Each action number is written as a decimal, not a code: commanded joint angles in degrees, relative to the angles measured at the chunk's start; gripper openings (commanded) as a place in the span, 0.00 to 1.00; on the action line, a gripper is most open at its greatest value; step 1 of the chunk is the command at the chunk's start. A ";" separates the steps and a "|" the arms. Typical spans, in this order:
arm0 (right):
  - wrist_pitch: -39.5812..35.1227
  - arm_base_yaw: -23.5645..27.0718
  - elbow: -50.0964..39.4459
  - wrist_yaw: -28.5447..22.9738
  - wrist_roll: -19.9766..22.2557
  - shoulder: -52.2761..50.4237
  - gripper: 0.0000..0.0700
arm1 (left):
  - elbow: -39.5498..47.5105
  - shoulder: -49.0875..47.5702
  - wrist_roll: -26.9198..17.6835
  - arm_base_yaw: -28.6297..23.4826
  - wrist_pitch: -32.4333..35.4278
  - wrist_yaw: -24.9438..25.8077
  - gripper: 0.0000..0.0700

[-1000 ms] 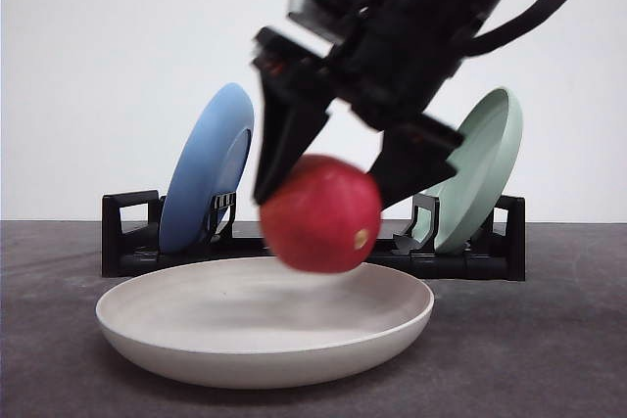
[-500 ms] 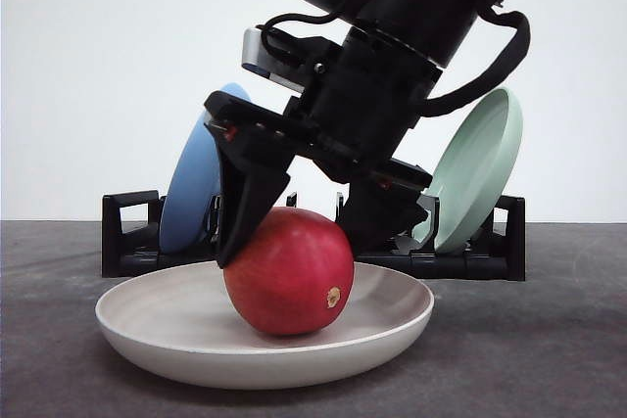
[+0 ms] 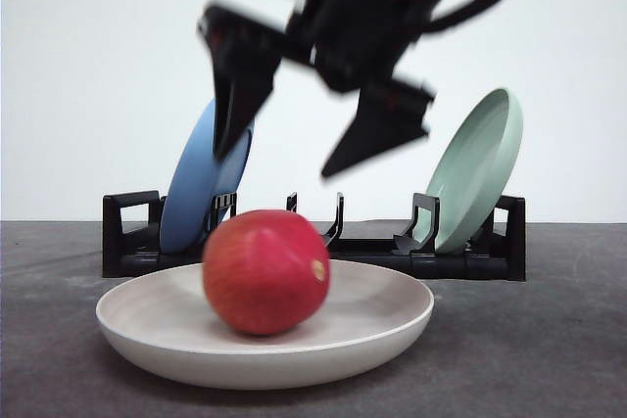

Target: Place pomegranate in white plate

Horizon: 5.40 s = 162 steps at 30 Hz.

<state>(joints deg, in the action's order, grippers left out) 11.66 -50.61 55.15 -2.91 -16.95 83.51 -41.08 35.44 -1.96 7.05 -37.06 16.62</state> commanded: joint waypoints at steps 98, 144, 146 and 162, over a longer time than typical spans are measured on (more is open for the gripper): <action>-0.13 30.23 -32.21 7.38 -0.61 -38.36 0.07 | 40.39 -35.30 2.92 -4.46 27.58 -14.71 0.00; -2.00 46.68 -52.09 2.86 19.03 -75.78 0.07 | 40.39 -35.26 2.91 -4.46 27.85 -14.73 0.00; -2.46 47.18 -53.14 2.86 18.95 -78.42 0.07 | 40.39 -35.26 2.91 -4.46 27.87 -14.73 0.00; -2.56 48.11 -54.53 2.86 18.47 -83.30 0.07 | 40.39 -35.26 2.91 -4.46 27.89 -14.73 0.00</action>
<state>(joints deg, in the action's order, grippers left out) 9.83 -2.57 1.00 -0.03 1.67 0.25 -1.21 0.23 0.89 2.63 -10.04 1.83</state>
